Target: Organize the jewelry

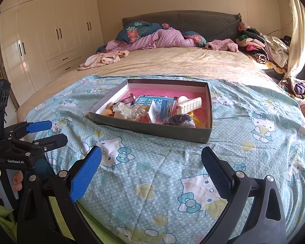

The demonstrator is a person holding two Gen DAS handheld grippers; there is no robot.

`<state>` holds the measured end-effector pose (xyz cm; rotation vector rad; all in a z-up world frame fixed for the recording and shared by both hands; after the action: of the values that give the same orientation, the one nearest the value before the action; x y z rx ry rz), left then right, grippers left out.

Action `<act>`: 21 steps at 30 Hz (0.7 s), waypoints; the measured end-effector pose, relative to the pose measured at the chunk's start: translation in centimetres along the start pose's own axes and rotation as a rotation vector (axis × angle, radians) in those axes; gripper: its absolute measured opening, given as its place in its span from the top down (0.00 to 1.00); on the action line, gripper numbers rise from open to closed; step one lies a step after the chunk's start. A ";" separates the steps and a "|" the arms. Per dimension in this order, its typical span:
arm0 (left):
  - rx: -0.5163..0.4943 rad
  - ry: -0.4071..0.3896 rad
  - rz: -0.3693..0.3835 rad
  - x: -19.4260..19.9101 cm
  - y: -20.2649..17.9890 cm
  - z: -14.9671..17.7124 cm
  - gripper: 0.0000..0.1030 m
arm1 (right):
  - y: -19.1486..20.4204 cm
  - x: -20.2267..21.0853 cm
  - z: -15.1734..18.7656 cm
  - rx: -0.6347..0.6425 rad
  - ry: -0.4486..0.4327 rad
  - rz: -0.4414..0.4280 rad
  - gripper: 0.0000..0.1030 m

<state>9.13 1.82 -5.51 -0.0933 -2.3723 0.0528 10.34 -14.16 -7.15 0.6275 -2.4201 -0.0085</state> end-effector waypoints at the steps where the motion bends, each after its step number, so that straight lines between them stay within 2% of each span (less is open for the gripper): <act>1: -0.001 0.002 0.000 0.0 0.0 0.0 0.09 | 0.0 0.0 0.0 0.001 0.000 0.000 0.05; 21: 0.018 0.028 -0.015 -0.4 0.6 0.0 0.09 | -0.6 -0.5 0.3 -0.007 0.017 0.013 0.05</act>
<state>9.44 2.38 -5.84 -0.0676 -2.3443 0.0651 10.80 -14.52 -7.79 0.6065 -2.4070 -0.0070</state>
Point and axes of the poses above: each gripper's, at about its wrist camera, not at the fingertips, and x roughly against the way its jaws point, y to its left, z to its underside, the point moved 5 cm from there along -x, roughly the way its jaws point, and after that the axes turned 3 degrees about -z, right-handed, at the moved point
